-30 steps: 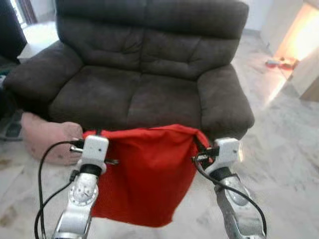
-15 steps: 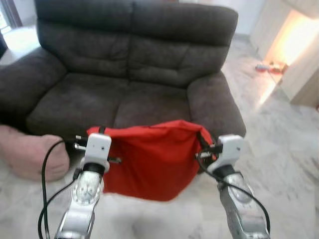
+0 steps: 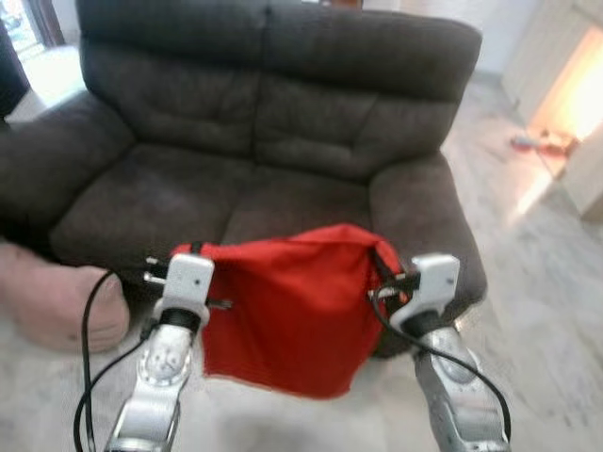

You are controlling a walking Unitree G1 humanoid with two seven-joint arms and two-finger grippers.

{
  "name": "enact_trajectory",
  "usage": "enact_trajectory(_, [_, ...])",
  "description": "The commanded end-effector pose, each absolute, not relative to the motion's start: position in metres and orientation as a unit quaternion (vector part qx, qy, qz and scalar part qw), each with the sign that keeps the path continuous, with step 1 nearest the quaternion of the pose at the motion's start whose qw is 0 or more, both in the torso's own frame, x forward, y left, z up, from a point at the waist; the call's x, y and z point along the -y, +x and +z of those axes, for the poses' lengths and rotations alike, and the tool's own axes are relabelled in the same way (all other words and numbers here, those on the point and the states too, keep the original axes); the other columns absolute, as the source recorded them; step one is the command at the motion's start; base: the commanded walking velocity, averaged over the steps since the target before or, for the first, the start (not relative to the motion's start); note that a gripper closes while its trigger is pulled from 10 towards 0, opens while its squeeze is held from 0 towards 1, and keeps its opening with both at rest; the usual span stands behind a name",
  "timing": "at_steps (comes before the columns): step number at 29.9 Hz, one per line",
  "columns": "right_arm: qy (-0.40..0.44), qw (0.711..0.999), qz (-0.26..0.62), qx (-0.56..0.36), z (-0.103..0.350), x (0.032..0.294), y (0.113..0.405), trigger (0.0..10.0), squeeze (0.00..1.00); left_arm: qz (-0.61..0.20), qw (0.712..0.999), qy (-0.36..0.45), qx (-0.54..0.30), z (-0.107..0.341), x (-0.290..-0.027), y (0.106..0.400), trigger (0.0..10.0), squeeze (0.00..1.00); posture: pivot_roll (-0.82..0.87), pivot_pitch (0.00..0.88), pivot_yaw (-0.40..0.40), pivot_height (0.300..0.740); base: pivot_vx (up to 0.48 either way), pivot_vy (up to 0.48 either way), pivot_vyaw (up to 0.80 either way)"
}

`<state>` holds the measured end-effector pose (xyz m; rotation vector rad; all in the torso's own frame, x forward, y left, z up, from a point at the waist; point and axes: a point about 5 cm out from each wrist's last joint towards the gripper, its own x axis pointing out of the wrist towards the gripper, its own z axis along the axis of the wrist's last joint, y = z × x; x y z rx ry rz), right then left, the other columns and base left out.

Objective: Move the pillow to the sofa from floor

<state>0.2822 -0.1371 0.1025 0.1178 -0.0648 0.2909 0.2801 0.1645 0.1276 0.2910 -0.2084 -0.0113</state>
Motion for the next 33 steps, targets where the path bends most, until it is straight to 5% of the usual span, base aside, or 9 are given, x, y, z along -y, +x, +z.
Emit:
enact_trajectory(1, [0.055, 0.989, 0.126, 0.053, 0.11, 0.15, 0.283, 10.0, 0.0, -0.018, 0.976, 0.133, 0.169, 0.154, -0.153, 0.284, 10.0, 0.0, 0.14, 0.0, -0.079, 0.74, 0.394, 0.0, 0.0])
enact_trajectory(24, [0.046, 0.971, 0.137, 0.192, 0.2, 0.14, 0.301, 10.0, 0.0, -0.01, 0.941, 0.17, 0.293, 0.249, -0.156, 0.292, 10.0, 0.0, 0.15, 0.013, -0.085, 0.74, 0.386, 0.0, 0.0])
enact_trajectory(33, [0.05, 0.967, 0.145, 0.203, 0.208, 0.135, 0.3, 10.0, 0.0, -0.005, 0.935, 0.17, 0.311, 0.265, -0.156, 0.291, 10.0, 0.0, 0.15, 0.014, -0.082, 0.74, 0.382, 0.0, -0.53])
